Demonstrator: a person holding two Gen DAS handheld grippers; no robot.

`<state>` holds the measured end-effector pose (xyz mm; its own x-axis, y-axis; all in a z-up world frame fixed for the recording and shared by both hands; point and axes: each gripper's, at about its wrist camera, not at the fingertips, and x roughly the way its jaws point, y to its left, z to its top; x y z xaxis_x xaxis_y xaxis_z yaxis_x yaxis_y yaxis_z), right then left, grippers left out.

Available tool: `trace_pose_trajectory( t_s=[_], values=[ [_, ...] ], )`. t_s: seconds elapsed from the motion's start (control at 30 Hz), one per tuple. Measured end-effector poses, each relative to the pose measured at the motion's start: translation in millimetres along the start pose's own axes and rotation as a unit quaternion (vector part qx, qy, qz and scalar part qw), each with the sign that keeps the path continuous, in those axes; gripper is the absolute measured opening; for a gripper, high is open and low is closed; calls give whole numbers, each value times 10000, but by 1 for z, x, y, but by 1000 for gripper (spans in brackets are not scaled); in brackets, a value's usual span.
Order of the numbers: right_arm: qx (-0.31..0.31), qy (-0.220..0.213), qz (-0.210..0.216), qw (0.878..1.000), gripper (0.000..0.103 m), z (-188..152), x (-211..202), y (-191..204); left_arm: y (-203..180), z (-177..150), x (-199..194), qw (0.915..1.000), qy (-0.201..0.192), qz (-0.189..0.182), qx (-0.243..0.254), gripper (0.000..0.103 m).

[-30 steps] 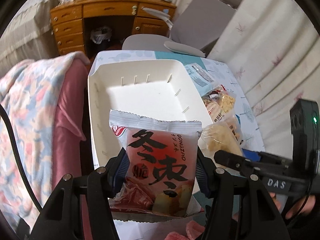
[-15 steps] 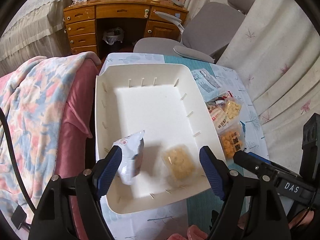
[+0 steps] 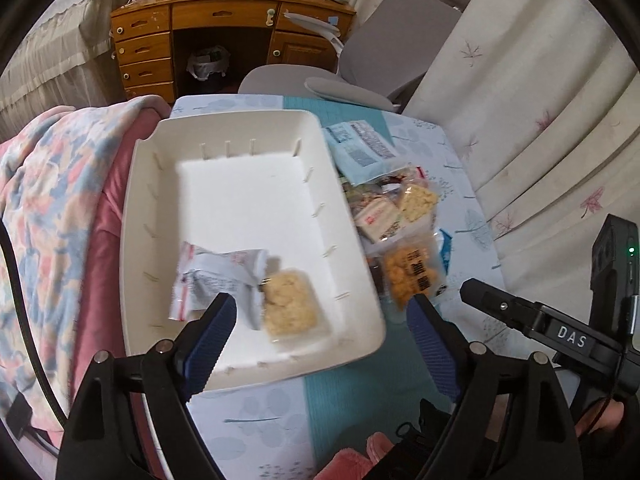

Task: Organize snacks
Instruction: 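Grasp the clear orange-puff bag with the left tool while the right tool grasps the blue candy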

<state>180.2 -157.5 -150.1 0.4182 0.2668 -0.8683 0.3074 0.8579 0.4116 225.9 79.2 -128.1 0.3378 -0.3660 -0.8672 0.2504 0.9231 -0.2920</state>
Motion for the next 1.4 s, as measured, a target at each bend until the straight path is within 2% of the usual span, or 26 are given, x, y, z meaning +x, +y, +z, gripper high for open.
trace_pose_trajectory(
  t_s=[0.33,0.5,0.73,0.87,1.03,1.17,1.4],
  values=[
    [161,256,-110,9995,77,32,-9,-58,-61,-3,26,9998,6,-150,-105,86],
    [322,480,-99,9983,77,53,-6,-92,-92,-5,46,9998,77,-107,-172,86],
    [675,811,28,9944,77,80,10,-129,-125,-3,84,9986,363,-38,-388,90],
    [921,1039,8,9903,77,92,26,-146,-138,-2,110,9965,588,154,-570,90],
    [1239,1344,3,9831,77,102,51,-161,-144,-2,143,9914,893,470,-832,90],
    [1318,1541,-70,9792,77,107,72,-166,-142,0,171,9831,1227,789,-1106,90],
    [1294,1815,-165,9747,77,120,104,-172,-126,4,200,9705,1422,1143,-1577,90]
  ],
)
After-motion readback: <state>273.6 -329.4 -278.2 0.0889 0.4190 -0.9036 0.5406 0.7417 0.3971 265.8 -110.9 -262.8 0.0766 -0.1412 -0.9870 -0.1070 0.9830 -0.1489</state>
